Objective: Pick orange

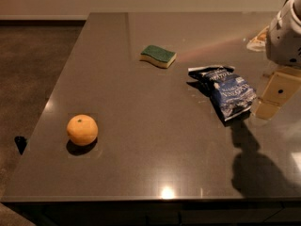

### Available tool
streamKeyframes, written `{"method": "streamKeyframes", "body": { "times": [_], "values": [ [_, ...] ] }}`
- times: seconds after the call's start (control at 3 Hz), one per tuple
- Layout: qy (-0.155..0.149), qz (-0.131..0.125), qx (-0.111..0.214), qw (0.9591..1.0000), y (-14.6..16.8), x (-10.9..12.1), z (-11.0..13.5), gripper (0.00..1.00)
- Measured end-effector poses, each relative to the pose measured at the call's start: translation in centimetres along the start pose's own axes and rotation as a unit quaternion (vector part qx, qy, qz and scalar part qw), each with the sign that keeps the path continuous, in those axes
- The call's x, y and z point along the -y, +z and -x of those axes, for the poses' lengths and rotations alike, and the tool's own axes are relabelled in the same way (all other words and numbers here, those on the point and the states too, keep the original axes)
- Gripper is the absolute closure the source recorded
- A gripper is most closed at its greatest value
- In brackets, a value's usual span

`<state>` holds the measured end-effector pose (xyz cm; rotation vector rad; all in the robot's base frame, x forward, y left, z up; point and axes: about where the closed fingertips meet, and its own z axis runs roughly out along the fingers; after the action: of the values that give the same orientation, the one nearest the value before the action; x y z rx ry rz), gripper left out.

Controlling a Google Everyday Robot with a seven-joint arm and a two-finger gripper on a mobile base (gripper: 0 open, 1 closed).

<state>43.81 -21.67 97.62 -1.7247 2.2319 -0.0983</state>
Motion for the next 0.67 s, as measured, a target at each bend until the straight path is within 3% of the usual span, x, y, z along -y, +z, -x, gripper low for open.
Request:
{"method": "streamKeyframes", "body": {
  "times": [0.33, 0.67],
  "values": [
    [0.0, 0.0, 0.0, 1.0, 0.0, 0.0, 0.0, 0.0],
    [-0.01, 0.007, 0.013, 0.9998, 0.2, 0.3, 1.5, 0.0]
  ]
}}
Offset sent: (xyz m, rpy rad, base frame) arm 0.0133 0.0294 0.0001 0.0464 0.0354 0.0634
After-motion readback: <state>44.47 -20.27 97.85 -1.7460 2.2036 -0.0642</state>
